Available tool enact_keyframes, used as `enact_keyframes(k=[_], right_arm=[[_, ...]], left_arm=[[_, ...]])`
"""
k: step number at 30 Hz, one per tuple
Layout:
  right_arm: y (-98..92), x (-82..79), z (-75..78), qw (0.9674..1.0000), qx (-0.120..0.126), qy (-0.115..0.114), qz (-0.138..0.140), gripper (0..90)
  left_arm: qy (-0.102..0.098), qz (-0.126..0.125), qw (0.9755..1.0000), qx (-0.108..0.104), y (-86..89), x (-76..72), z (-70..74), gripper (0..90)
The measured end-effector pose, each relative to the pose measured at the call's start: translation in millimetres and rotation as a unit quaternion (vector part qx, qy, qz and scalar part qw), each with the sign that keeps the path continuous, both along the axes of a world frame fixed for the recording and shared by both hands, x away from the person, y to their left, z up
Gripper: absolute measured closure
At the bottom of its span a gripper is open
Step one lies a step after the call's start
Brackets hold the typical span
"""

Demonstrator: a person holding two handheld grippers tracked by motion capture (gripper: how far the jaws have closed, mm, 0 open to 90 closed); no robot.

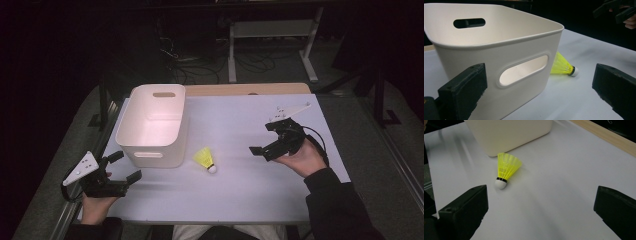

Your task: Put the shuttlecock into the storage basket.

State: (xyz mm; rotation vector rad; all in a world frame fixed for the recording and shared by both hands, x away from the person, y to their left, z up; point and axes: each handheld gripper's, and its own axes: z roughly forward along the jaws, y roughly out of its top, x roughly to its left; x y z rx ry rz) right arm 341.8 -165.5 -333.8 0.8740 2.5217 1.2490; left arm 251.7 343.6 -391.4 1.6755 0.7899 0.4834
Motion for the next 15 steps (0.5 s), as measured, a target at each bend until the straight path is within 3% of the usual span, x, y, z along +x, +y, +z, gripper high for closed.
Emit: enact_keyframes(k=[15], right_arm=[[10.9,4.2,-4.0,0.9999,-0.009,0.01,0.009,0.0]], left_arm=[[0.0,0.0,1.0,0.0,0.0,0.0,0.0,0.0]])
